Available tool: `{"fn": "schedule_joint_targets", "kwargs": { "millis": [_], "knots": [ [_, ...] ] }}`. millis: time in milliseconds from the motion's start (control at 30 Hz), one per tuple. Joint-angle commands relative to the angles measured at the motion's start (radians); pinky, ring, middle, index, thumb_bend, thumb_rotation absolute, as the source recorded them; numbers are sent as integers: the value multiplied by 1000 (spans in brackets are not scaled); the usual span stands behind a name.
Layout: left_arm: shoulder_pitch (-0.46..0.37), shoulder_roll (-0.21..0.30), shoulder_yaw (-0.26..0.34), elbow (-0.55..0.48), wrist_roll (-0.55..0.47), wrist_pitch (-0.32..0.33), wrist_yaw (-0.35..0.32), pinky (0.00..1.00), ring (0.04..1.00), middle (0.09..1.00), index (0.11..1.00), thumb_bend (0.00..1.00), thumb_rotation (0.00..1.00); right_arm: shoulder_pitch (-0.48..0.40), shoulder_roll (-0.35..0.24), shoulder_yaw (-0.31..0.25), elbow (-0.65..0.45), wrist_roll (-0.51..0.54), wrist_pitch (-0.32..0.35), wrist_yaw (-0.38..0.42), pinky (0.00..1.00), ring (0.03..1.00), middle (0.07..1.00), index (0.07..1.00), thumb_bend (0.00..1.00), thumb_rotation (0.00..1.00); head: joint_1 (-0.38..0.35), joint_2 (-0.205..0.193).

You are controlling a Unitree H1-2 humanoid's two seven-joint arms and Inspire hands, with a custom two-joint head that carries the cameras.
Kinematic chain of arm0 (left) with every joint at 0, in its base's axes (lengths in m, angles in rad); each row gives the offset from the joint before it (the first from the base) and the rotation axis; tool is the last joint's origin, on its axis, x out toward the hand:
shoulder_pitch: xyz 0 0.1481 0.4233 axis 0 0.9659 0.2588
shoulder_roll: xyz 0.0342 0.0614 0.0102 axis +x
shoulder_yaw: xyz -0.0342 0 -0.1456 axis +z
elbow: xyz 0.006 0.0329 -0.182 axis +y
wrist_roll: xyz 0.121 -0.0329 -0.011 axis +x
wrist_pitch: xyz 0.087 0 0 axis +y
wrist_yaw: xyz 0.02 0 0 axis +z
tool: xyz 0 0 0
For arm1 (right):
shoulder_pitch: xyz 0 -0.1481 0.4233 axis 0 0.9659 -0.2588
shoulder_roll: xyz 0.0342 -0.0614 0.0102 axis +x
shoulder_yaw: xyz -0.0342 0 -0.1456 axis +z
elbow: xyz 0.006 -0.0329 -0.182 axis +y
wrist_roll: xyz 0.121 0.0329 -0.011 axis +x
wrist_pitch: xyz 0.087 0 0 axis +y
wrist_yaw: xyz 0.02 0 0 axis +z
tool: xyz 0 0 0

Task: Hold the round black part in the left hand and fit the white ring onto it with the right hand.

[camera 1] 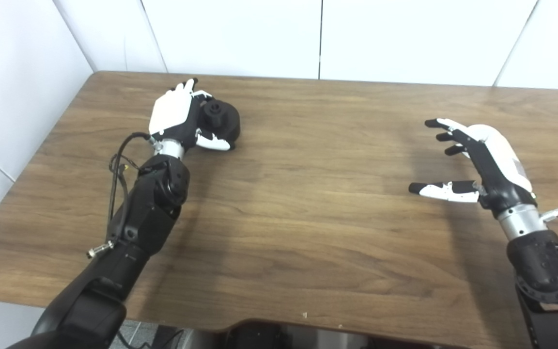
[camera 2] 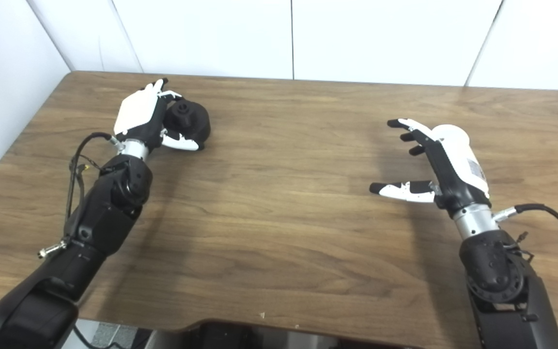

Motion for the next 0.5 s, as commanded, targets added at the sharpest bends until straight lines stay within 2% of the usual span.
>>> {"fn": "schedule_joint_targets", "kwargs": {
  "millis": [0, 100, 167, 267, 467],
  "knots": [
    [3, -5, -32, -25, -2, -40, -26, 994, 1000, 1000, 570, 891, 251, -44, -9, -9, -30, 2, -21, -12, 681, 803, 882, 833, 817, 295, -12, 3],
    [14, -26, -62, -52, -17, -55, -57, 998, 1000, 1000, 574, 893, 249, -47, -5, -8, -35, 0, -16, -12, 672, 800, 887, 834, 813, 297, -32, 5],
    [23, -39, -82, -78, -25, -63, -74, 974, 1000, 1000, 578, 921, 288, -49, -2, -7, -43, -3, -9, -10, 668, 799, 889, 836, 810, 298, -42, 6],
    [44, -70, -111, -134, -47, -91, -96, 976, 1000, 1000, 593, 905, 270, -53, 2, -6, -51, -10, -1, -9, 679, 802, 889, 839, 809, 304, -59, 7],
    [74, -114, -116, -217, -128, -113, -166, 1000, 1000, 1000, 598, 926, 248, -57, 10, -10, -51, -6, 0, -14, 705, 818, 888, 838, 815, 307, -84, 10]
  ]
}}
